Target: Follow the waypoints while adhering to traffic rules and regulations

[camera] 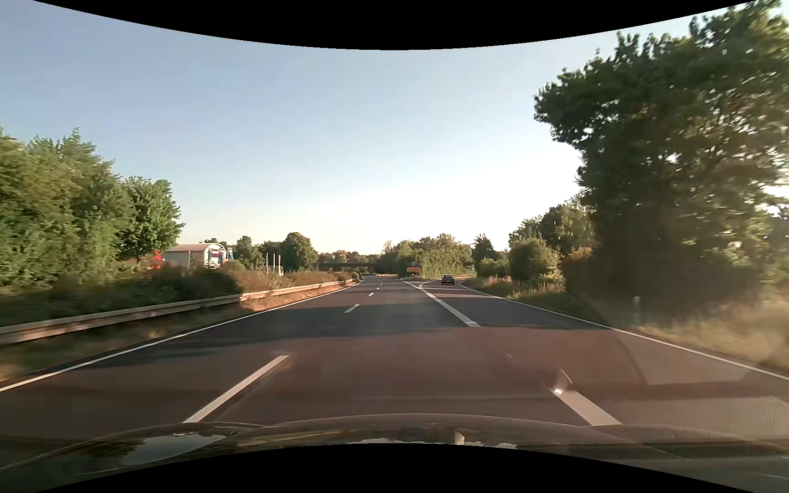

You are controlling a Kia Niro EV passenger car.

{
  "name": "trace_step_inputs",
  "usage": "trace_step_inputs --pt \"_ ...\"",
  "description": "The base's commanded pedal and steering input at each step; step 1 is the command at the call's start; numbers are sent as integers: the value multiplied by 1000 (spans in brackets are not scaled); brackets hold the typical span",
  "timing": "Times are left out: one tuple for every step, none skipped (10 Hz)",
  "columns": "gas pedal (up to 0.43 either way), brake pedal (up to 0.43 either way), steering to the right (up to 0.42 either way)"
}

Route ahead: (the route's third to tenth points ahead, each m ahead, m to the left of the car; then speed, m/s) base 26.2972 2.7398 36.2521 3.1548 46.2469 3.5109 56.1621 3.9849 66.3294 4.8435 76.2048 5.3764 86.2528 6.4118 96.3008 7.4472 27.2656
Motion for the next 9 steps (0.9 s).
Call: trace_step_inputs --pt "169 0 -6" --pt "169 0 -6" --pt "169 0 -6" --pt "169 0 -6" --pt "169 0 -6" --pt "169 0 -6" --pt "169 0 -6" --pt "169 0 -6" --pt "169 0 -6"
